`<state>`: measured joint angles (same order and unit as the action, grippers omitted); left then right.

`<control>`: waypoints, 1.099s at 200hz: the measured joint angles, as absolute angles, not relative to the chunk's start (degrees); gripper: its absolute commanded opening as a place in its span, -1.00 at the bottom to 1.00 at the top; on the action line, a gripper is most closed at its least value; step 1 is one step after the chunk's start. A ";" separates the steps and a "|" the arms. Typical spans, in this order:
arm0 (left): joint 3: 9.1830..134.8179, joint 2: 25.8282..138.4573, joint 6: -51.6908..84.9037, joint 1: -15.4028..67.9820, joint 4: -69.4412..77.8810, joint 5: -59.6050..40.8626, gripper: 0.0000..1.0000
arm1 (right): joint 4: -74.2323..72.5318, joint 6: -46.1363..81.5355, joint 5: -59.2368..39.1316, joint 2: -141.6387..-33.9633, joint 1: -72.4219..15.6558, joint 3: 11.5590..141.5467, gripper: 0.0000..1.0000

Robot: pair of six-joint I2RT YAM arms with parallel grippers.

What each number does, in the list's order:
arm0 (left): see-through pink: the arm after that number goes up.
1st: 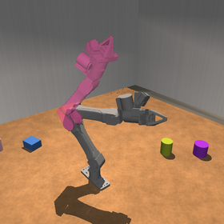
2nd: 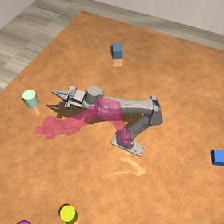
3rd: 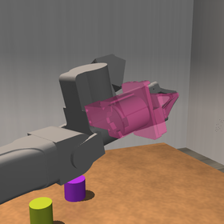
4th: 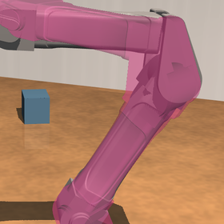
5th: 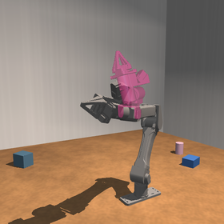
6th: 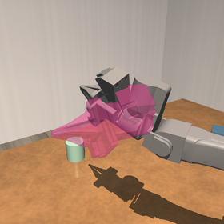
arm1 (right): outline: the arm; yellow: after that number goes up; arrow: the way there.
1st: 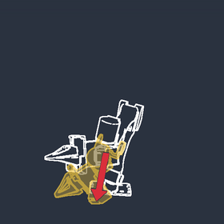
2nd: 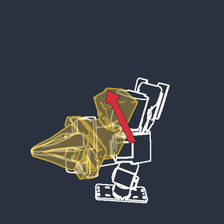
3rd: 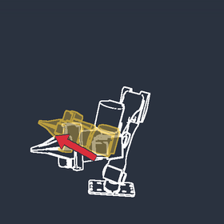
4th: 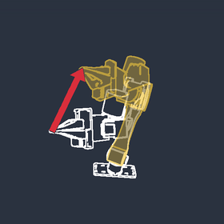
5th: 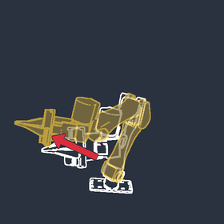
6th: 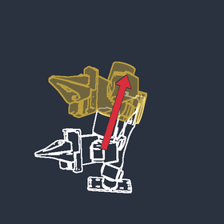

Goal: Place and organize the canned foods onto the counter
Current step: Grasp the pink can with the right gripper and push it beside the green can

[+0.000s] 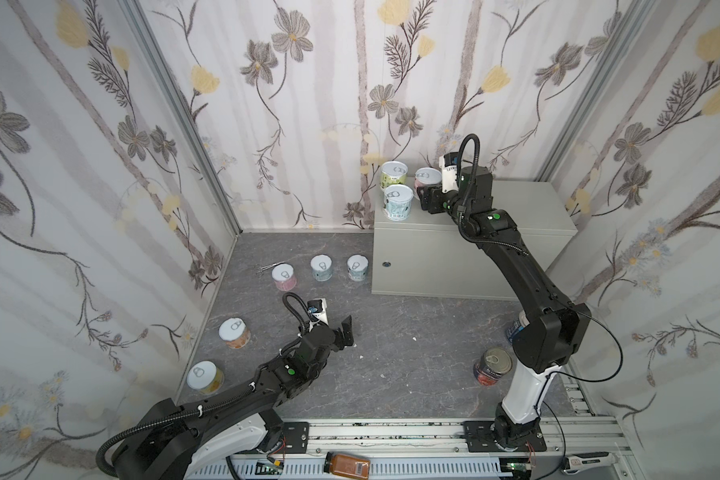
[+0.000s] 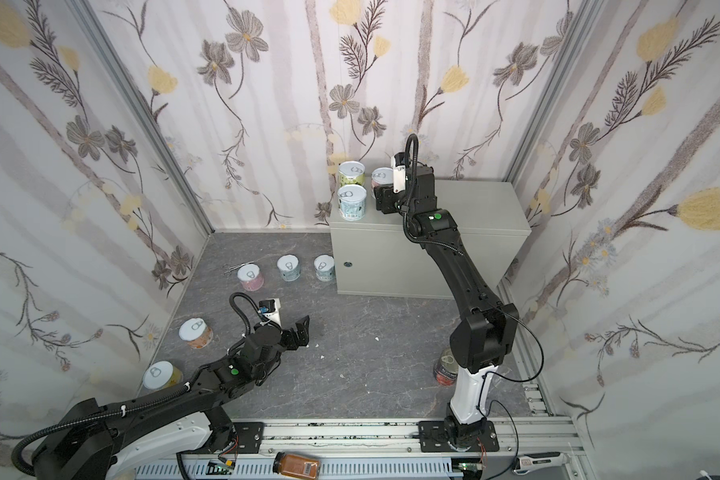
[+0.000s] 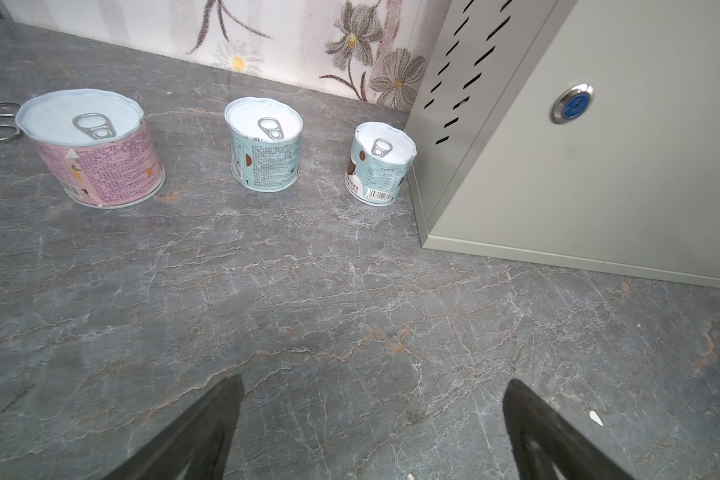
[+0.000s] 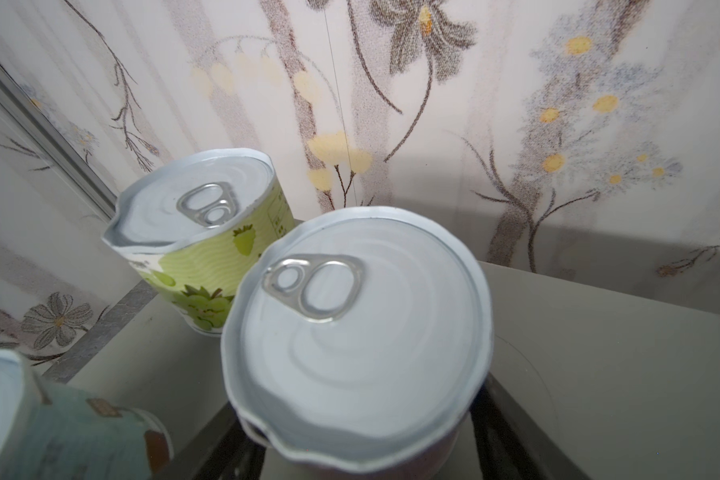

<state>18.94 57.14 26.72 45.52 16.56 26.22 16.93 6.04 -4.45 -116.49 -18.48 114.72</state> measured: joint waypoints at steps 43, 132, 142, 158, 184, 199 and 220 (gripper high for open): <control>18.85 57.04 26.74 45.21 16.45 26.06 1.00 | 15.31 6.61 -5.58 -119.20 -18.48 117.01 0.43; 19.07 57.14 27.09 44.10 15.81 26.13 1.00 | 14.28 7.01 -7.07 -120.31 -18.52 117.32 0.74; 19.29 57.01 27.38 43.64 15.35 25.96 1.00 | 14.59 7.03 -7.07 -120.05 -18.59 117.32 0.76; 19.94 56.29 27.99 43.00 14.37 25.65 1.00 | 15.44 7.01 -7.05 -119.22 -18.57 117.32 0.78; 22.26 54.52 28.60 41.82 13.04 25.23 1.00 | 15.94 6.76 -6.85 -116.73 -18.52 117.30 0.81; 24.12 54.28 28.49 40.32 11.81 24.25 1.00 | 15.94 6.37 -6.39 -115.13 -18.52 116.62 0.82; 27.22 54.33 28.32 36.42 9.72 22.04 1.00 | 16.05 5.98 -5.54 -111.13 -18.46 112.05 0.83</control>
